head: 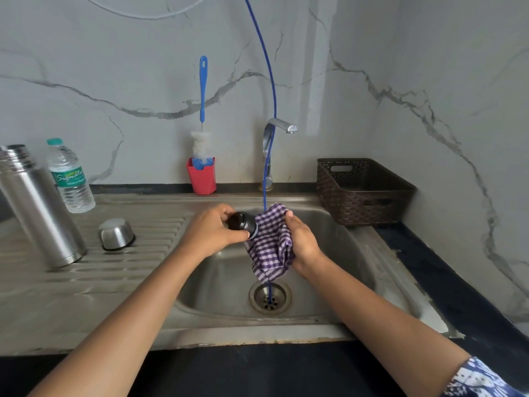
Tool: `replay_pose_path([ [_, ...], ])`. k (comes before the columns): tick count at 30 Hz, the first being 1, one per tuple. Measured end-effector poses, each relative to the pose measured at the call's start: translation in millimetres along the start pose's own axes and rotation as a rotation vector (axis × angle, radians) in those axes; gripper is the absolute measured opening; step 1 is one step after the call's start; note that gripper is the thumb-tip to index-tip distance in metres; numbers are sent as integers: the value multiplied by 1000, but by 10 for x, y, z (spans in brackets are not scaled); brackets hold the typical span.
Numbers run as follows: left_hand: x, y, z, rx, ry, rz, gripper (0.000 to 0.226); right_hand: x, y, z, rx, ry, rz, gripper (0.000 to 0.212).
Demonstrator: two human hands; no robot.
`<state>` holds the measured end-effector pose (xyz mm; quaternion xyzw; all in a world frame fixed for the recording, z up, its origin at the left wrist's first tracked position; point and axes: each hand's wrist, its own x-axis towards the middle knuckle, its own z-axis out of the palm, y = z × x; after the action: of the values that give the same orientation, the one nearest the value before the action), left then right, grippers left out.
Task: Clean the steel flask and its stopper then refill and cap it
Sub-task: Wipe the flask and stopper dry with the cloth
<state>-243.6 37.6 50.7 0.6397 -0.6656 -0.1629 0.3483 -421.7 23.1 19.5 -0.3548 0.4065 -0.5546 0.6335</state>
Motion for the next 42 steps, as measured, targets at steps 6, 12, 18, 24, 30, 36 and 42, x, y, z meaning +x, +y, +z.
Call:
replay_pose_path([
  [6,-131,-360,-860,72,89,-149,41,-11,-45,80,56,-3,17,38],
  [12,-264,-965,-1469,210,78,-322,34,-28,-16,413,101,-29,79,41],
  [18,-341,-1316,-1418,277,69,-411,31,-41,95,620,37,-47,105,37],
  [24,-369,-1500,-1373,309,66,-441,27,-67,171,628,63,-39,133,34],
  [30,-346,-1559,-1311,291,38,-482,33,-95,146,623,90,-70,146,36],
  [36,-480,-1409,-1337,498,331,-311,87,-191,80,599,62,-172,179,29],
  [42,-345,-464,-381,-518,-106,-317,54,-243,-96,555,163,-107,158,29],
])
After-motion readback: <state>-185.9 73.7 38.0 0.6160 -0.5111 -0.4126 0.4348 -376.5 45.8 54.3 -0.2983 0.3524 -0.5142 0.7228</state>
